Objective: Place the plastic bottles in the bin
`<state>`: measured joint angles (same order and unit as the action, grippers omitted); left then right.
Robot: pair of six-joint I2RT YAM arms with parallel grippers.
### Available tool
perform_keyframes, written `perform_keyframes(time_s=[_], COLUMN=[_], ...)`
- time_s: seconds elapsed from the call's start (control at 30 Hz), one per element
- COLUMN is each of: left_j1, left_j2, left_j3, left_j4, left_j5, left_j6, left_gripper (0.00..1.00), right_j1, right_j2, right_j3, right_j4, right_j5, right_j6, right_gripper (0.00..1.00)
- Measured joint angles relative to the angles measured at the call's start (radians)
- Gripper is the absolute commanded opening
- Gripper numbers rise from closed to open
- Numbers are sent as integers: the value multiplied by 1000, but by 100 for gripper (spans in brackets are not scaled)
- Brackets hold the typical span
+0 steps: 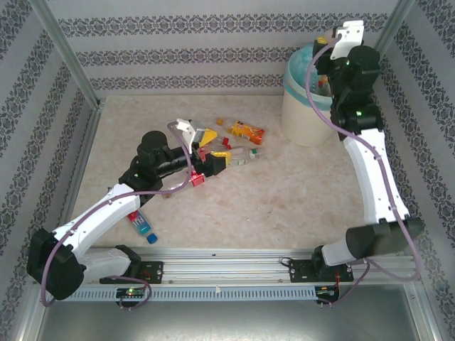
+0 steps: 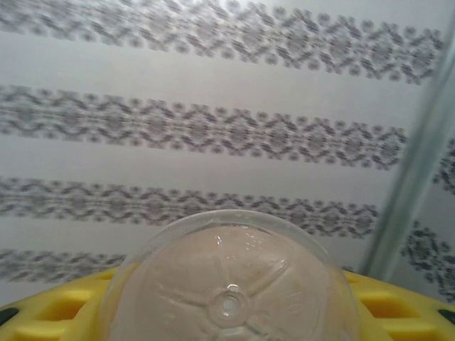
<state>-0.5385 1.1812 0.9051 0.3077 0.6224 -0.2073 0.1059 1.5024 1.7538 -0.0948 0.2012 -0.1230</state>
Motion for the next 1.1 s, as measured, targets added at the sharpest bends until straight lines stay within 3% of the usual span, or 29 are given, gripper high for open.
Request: perform_keyframes(time_s=[0.37, 0.6, 0.87, 1.1], left_j1=[-31, -38, -38, -38], left_j2=[-1, -5, 0, 3], left_j3=[1, 1, 1, 1], left_j4=[-18, -39, -71, -81], left_j5=[-71, -109, -133, -150], left_j6=[-3, -2, -2, -3], left_gripper=[95, 95, 95, 95], right_j1=[-42, -127, -171, -172], right_j2=[291, 315, 333, 344], right_j3=[76, 76, 77, 90], right_j4=[-6, -36, -74, -109], right_j5=[182, 192, 149, 125], right_j6=[-64, -31, 45, 65], right_gripper=[42, 46, 70, 70])
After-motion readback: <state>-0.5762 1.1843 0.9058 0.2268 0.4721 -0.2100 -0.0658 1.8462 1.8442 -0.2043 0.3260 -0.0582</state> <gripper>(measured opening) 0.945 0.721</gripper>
